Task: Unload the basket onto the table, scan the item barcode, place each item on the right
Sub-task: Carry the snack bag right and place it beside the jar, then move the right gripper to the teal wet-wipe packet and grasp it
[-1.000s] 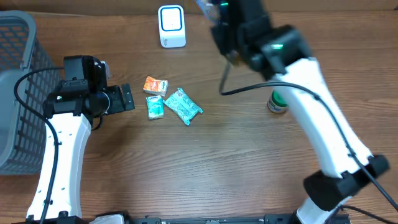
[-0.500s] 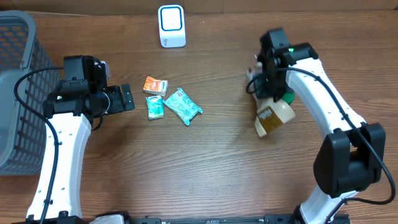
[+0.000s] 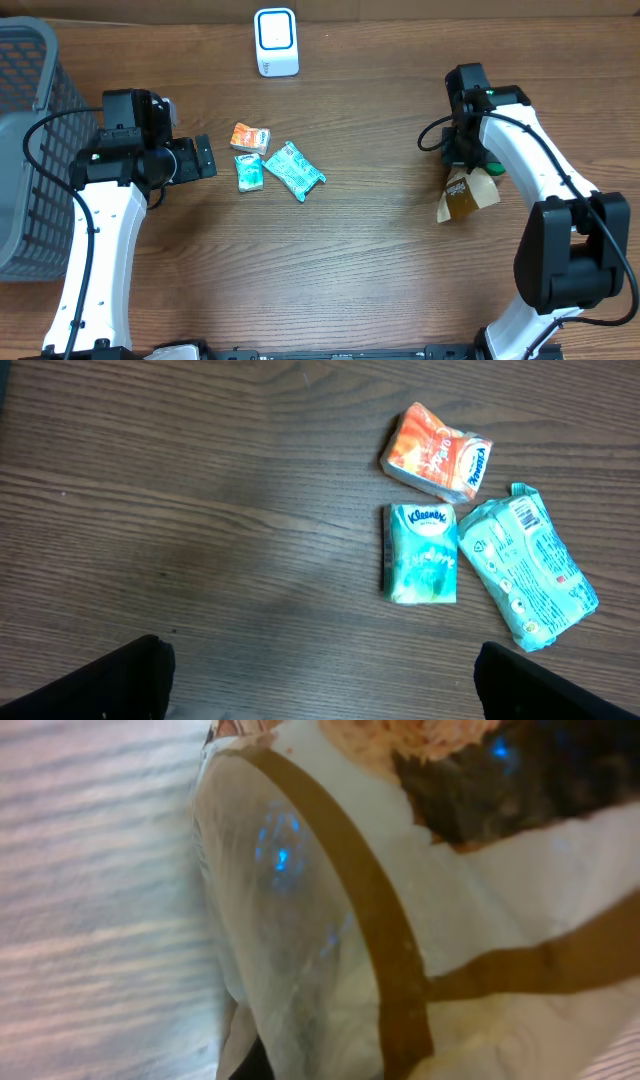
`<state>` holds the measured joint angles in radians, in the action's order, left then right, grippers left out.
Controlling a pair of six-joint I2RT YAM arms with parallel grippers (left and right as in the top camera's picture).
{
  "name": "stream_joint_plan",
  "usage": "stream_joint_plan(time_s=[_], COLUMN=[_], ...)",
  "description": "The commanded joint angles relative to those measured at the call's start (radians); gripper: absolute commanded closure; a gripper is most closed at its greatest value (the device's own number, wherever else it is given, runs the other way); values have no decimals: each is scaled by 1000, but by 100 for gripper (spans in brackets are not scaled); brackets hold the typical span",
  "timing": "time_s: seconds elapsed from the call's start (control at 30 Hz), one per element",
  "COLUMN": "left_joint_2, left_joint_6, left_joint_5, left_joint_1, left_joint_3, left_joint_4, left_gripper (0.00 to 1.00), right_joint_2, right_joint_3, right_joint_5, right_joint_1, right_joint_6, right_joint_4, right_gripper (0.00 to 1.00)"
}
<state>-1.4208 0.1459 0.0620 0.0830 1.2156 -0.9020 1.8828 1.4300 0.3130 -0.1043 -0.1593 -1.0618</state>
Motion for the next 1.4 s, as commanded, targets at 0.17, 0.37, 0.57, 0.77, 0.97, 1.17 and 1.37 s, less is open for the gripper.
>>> stream_joint_plan(time_s=[0.17,0.37,0.57,0.77,0.97,1.17,1.37], left_joint_2=[-4,-4,-4,-4,-4,-4,-4], left_joint_6=[-19,-19,-53,-123,-233,-237,-293], left_joint_5=[-10,-10,-119,-376,-356,-131,171], left_joint_1=[2,2,2,2,1,1,1], left_joint_3=[5,5,5,5,5,5,5], left_joint_4=[1,1,-30,-126,-126,-149,-140], left_gripper=[0,0,0,0,0,0,0], right_joint_2=[-14,-14,-14,-6,-6,-6,-3], right_joint_3=[-8,117,284,206,50,-157,-233], right_joint_5=[-11,-221,-674,-808,-808,-807,-664], right_joint_1=[75,72,12,-68,-181,-335,-420], right_joint_6=[-57,-49,-50,-137,-338,-535,-713], right_joint_4=[37,18,7,95,195,483,613], right_gripper=[38,10,0,0,11,14,25])
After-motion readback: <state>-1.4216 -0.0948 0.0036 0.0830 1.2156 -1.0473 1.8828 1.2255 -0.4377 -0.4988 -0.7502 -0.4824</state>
